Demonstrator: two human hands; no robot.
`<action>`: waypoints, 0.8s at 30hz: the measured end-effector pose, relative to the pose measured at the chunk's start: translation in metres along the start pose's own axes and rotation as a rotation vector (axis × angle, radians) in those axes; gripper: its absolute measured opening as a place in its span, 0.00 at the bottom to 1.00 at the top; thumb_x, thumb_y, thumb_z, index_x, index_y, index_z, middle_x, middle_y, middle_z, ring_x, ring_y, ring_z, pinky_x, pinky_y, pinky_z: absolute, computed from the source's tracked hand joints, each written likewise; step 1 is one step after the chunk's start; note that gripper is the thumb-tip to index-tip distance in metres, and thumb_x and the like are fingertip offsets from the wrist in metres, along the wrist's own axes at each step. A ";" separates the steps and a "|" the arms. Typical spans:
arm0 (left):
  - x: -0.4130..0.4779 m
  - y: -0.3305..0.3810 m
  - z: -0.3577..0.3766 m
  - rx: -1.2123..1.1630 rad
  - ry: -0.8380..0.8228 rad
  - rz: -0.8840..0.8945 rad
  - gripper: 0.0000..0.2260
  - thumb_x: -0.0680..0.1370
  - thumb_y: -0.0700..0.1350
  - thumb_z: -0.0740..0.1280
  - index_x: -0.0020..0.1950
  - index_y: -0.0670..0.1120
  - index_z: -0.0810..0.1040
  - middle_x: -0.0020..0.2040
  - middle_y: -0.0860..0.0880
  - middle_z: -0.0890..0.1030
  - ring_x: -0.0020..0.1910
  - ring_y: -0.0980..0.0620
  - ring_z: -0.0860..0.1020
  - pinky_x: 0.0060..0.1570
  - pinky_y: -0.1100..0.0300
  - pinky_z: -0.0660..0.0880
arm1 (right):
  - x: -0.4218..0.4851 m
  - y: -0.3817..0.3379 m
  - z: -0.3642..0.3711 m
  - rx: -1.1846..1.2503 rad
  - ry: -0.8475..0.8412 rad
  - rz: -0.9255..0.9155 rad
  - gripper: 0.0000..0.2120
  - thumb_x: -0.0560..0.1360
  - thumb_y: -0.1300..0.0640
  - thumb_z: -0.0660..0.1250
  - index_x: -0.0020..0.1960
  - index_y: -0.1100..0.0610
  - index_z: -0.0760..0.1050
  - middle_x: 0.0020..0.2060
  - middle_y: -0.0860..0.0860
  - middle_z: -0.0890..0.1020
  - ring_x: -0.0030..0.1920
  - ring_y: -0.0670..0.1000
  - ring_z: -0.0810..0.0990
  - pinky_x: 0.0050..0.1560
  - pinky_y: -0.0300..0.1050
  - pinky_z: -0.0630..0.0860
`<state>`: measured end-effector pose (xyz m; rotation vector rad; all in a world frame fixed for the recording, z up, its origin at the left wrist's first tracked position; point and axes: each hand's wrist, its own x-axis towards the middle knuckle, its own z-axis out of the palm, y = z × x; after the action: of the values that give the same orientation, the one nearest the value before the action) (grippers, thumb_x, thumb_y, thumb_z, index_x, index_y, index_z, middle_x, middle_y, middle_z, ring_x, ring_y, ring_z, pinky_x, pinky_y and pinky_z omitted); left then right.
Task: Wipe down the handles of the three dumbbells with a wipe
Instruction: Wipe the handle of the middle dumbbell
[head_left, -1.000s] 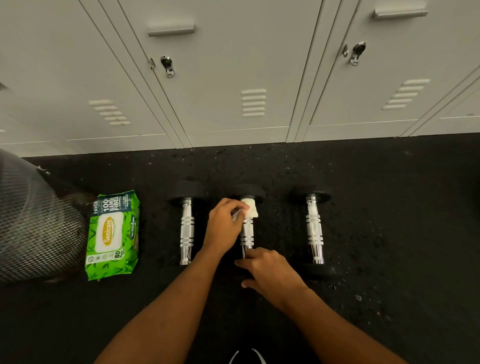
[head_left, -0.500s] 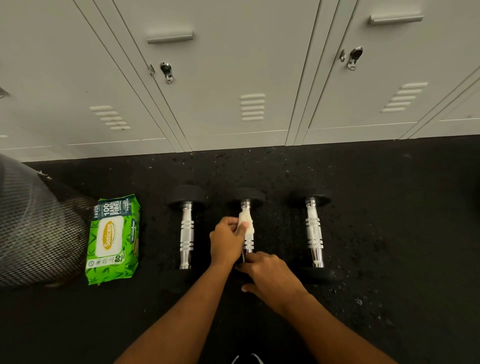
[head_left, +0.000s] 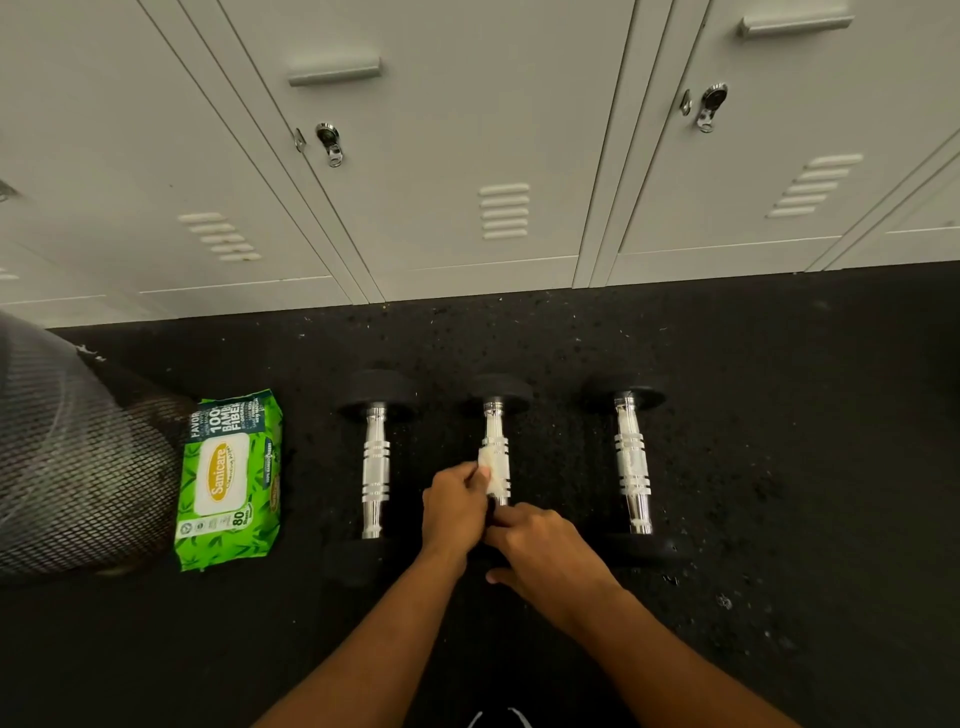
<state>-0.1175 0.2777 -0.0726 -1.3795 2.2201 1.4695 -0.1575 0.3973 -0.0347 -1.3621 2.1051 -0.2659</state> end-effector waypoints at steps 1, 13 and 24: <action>0.005 0.003 0.001 -0.006 0.019 -0.002 0.11 0.81 0.48 0.61 0.45 0.47 0.82 0.39 0.48 0.82 0.42 0.50 0.80 0.46 0.52 0.77 | 0.000 0.000 0.000 -0.003 -0.004 -0.002 0.21 0.77 0.53 0.67 0.69 0.53 0.70 0.64 0.52 0.72 0.61 0.53 0.71 0.60 0.50 0.72; 0.025 0.026 -0.003 0.172 -0.002 0.111 0.13 0.82 0.51 0.60 0.48 0.45 0.80 0.39 0.48 0.80 0.41 0.48 0.79 0.36 0.57 0.71 | -0.001 -0.002 -0.001 -0.024 -0.005 -0.003 0.24 0.78 0.52 0.66 0.72 0.52 0.66 0.66 0.53 0.71 0.63 0.54 0.71 0.60 0.50 0.72; -0.007 -0.014 -0.018 0.073 -0.241 0.034 0.09 0.80 0.50 0.65 0.48 0.49 0.83 0.42 0.53 0.86 0.43 0.57 0.83 0.50 0.54 0.80 | -0.004 -0.002 -0.001 -0.003 0.032 -0.016 0.23 0.77 0.54 0.67 0.71 0.51 0.68 0.66 0.51 0.71 0.62 0.53 0.71 0.61 0.50 0.72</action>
<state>-0.0963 0.2661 -0.0688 -1.0849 2.1323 1.4635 -0.1558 0.3998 -0.0314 -1.3859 2.1224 -0.2931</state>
